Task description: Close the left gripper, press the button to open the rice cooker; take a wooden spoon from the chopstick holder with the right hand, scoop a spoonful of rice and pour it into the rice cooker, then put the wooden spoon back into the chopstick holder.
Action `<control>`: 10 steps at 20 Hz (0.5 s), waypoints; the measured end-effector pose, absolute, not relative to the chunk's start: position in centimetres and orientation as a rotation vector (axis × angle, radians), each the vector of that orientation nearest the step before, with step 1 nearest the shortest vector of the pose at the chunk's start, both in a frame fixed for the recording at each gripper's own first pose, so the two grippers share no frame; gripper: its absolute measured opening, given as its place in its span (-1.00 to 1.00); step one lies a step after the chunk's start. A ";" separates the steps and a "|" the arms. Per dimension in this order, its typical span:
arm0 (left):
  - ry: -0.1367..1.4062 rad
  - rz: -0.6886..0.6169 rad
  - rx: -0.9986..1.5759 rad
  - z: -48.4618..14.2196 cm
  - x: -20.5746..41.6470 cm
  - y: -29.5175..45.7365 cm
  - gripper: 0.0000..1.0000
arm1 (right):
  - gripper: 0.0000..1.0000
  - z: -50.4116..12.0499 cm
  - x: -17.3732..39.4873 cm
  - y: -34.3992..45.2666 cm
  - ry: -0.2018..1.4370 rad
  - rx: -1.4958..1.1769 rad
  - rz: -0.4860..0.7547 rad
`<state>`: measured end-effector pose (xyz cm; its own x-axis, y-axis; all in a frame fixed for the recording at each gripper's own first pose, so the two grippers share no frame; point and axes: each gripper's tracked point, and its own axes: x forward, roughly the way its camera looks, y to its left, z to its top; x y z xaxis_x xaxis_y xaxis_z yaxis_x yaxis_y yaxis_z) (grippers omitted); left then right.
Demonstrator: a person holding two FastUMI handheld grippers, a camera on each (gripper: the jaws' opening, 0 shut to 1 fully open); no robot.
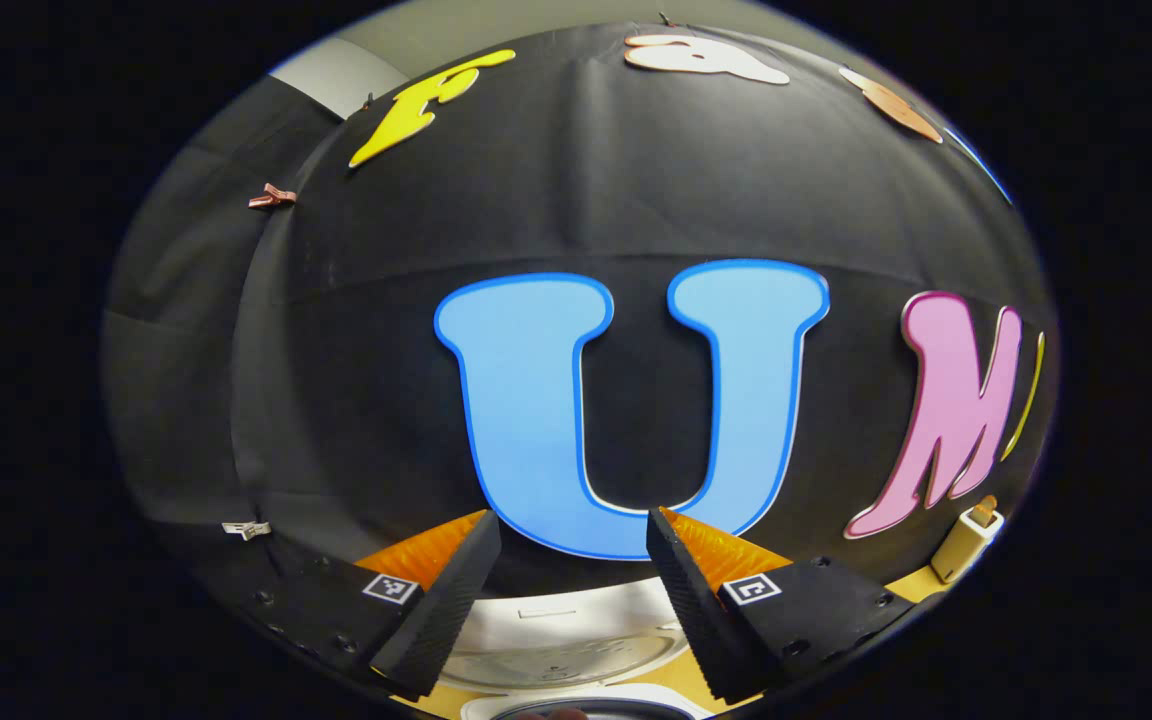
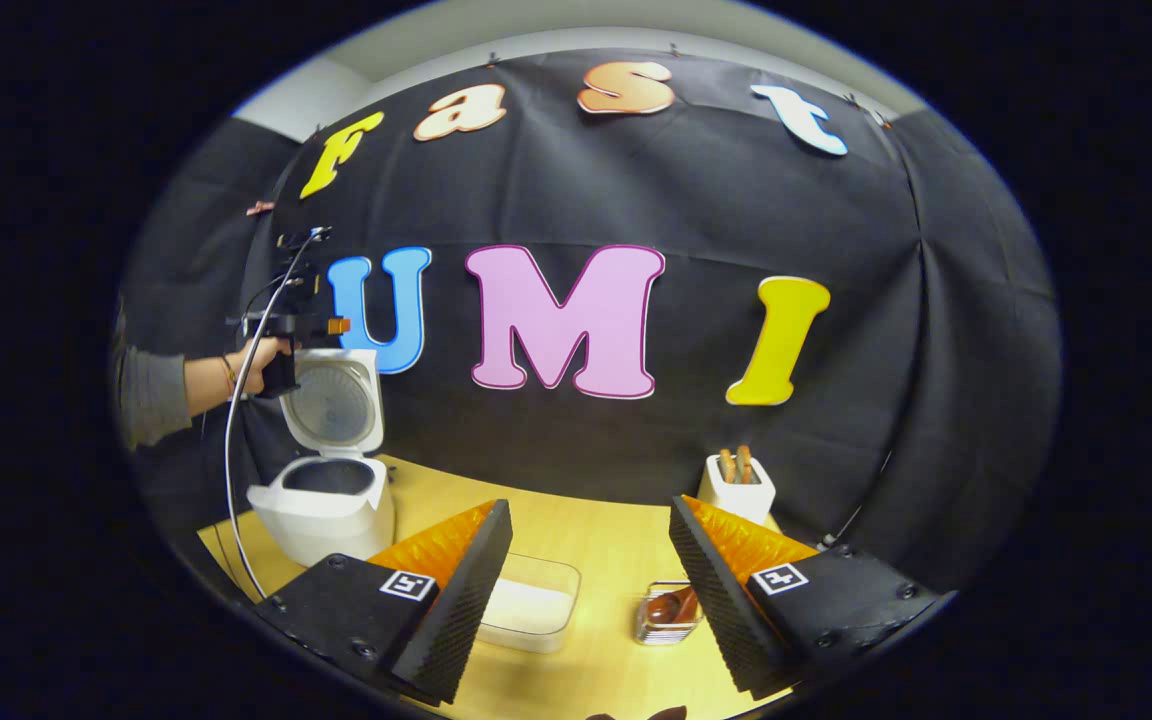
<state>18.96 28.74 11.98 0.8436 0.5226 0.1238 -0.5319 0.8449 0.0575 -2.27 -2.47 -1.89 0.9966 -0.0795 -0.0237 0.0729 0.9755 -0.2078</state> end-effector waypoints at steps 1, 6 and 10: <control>-0.085 0.561 0.089 11.3 19.3 29.1 0.89 | 0.96 -1.6 -2.4 -2.3 0.023 -0.243 -0.086; -0.008 0.578 0.048 8.4 19.6 29.7 0.89 | 0.93 -2.0 -2.4 -0.8 0.023 -0.274 -0.061; -0.001 0.565 0.061 7.8 18.2 28.1 0.96 | 0.92 -1.7 -1.6 -0.9 0.007 -0.301 -0.070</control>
<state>18.22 28.06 7.76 0.8448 0.5348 0.0173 -0.5348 0.8430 0.0575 -1.64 -0.85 -1.73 0.9976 -0.0696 0.0036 0.0675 0.9528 -0.2960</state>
